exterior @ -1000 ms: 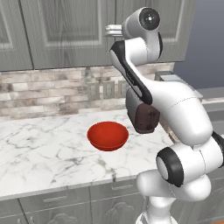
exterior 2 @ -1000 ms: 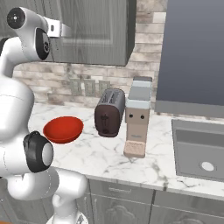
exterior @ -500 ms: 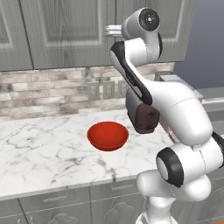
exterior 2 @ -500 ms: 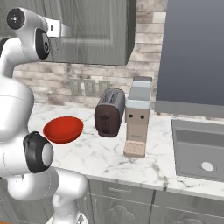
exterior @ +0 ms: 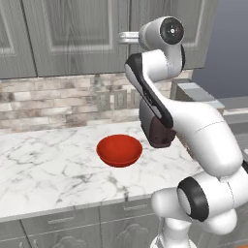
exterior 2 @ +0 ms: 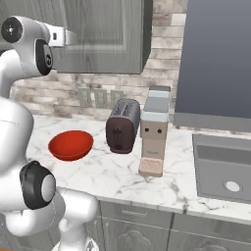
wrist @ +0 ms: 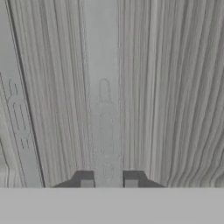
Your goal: Open the cabinet. Pick the orange and peach from the cabinet and place them into the bowl. Then close the cabinet.
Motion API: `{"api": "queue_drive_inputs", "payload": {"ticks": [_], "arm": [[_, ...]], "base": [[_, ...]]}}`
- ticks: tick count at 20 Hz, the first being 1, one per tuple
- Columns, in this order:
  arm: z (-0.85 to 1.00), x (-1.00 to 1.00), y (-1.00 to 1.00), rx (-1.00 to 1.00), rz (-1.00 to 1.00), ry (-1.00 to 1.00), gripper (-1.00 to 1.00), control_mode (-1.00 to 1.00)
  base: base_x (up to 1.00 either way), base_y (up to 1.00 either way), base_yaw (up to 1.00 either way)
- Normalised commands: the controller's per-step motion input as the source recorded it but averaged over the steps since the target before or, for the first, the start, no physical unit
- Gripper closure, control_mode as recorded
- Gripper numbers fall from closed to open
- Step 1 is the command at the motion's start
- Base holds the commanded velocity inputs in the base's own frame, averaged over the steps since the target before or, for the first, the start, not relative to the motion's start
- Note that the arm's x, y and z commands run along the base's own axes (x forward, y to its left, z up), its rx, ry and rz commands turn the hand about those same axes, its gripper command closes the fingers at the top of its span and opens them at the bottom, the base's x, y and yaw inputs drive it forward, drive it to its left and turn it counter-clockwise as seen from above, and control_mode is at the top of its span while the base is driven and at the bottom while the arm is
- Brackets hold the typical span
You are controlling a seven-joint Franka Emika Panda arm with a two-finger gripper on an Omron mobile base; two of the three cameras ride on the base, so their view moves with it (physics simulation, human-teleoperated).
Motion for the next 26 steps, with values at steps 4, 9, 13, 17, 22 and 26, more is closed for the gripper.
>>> {"api": "queue_drive_inputs", "payload": {"ticks": [4,9,13,17,22,26], "arm": [[0.01,-0.45,-0.15,0.00,0.00,-0.01,1.00,-1.00],[0.08,-0.52,-0.20,0.00,0.00,0.00,1.00,-1.00],[0.11,-0.63,-0.24,0.00,0.00,0.00,1.00,-1.00],[0.12,-0.69,-0.25,0.00,0.00,0.00,1.00,-1.00],[0.12,-0.73,-0.27,0.00,0.00,0.00,1.00,-1.00],[0.11,-0.76,-0.29,0.00,0.00,0.00,1.00,-1.00]], "base": [[0.00,0.00,0.00],[0.00,0.00,0.00],[0.00,0.00,0.00],[0.00,0.00,0.00],[0.00,0.00,0.00],[0.00,0.00,0.00]]}}
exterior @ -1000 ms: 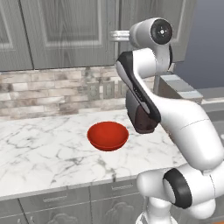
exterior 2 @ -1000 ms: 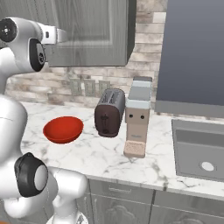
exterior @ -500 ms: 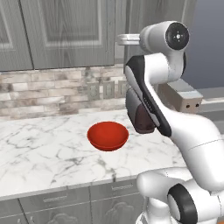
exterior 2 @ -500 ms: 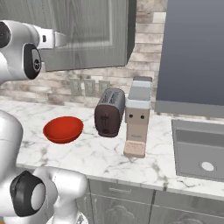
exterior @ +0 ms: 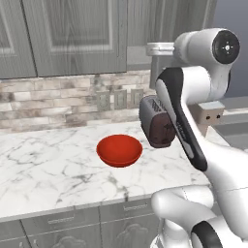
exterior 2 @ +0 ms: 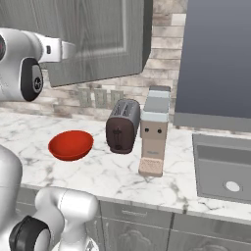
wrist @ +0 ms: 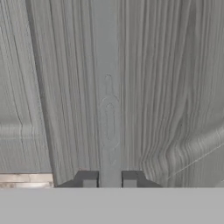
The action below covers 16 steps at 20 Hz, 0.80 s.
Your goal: Open the cabinet. Pick the orange and peach from the cabinet and place them into the bowl. Then close the cabinet.
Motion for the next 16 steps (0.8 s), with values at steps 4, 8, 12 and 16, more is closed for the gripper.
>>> {"api": "queue_drive_inputs", "payload": {"ticks": [4,8,12,16], "arm": [[0.09,-0.74,-0.28,0.00,0.00,0.00,1.00,-1.00],[0.09,-0.73,-0.29,0.00,0.00,0.00,1.00,-1.00],[0.08,-0.70,-0.28,0.00,0.00,0.00,1.00,-1.00],[0.04,-0.56,-0.10,0.00,0.00,0.00,1.00,-1.00]], "base": [[0.00,0.00,0.00],[0.00,0.00,0.00],[0.00,0.00,0.00],[0.00,0.00,0.00]]}}
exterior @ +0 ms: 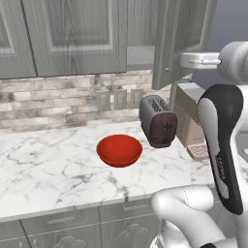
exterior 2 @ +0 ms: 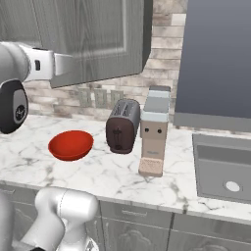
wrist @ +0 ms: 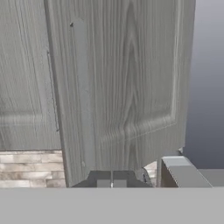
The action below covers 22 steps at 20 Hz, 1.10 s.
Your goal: Open the cabinet. Pick the orange and peach from the cabinet and place them into the bowl. Then close the cabinet.
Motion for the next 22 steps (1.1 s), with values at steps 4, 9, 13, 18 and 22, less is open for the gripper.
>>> {"api": "queue_drive_inputs", "payload": {"ticks": [4,9,13,18,22], "arm": [[0.13,-0.30,0.08,0.00,0.00,0.01,1.00,-1.00],[0.10,-0.14,0.39,0.00,0.00,0.03,1.00,-1.00],[0.01,0.00,0.61,0.00,-0.03,0.05,1.00,-1.00],[0.00,0.00,0.55,0.00,-0.05,0.03,1.00,-1.00],[0.00,0.02,0.41,0.00,-0.06,0.01,1.00,-1.00]], "base": [[0.00,0.00,0.00],[0.00,0.00,0.00],[0.00,0.00,0.00],[0.00,0.00,0.00],[0.00,0.00,0.00]]}}
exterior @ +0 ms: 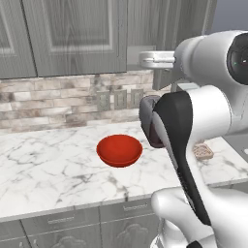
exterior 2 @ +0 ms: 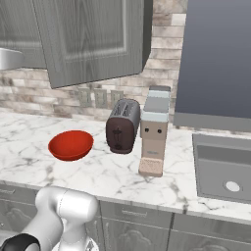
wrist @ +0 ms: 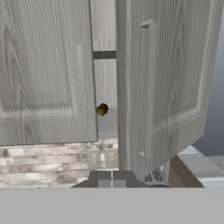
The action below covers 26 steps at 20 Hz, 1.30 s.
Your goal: Open the cabinet. Pick the orange and peach from the cabinet and place them into the bowl. Then close the cabinet.
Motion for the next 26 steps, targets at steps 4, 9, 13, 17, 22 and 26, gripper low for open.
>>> {"api": "queue_drive_inputs", "payload": {"ticks": [4,9,13,17,22,26], "arm": [[0.00,0.13,0.24,-0.01,-0.07,0.01,1.00,-1.00],[-0.03,0.27,0.06,-0.04,-0.07,0.00,1.00,-1.00],[-0.19,0.41,0.00,-0.12,-0.08,0.00,1.00,-1.00],[-0.27,0.40,0.00,-0.14,-0.08,0.00,1.00,-1.00],[-0.19,0.29,0.00,-0.10,-0.07,0.00,1.00,-1.00],[-0.07,0.21,0.00,-0.07,-0.09,0.00,1.00,-1.00]], "base": [[0.00,0.00,0.00],[0.00,0.00,0.00],[0.00,0.00,0.00],[0.00,0.00,0.00],[0.00,0.00,0.00],[0.00,0.00,0.00]]}}
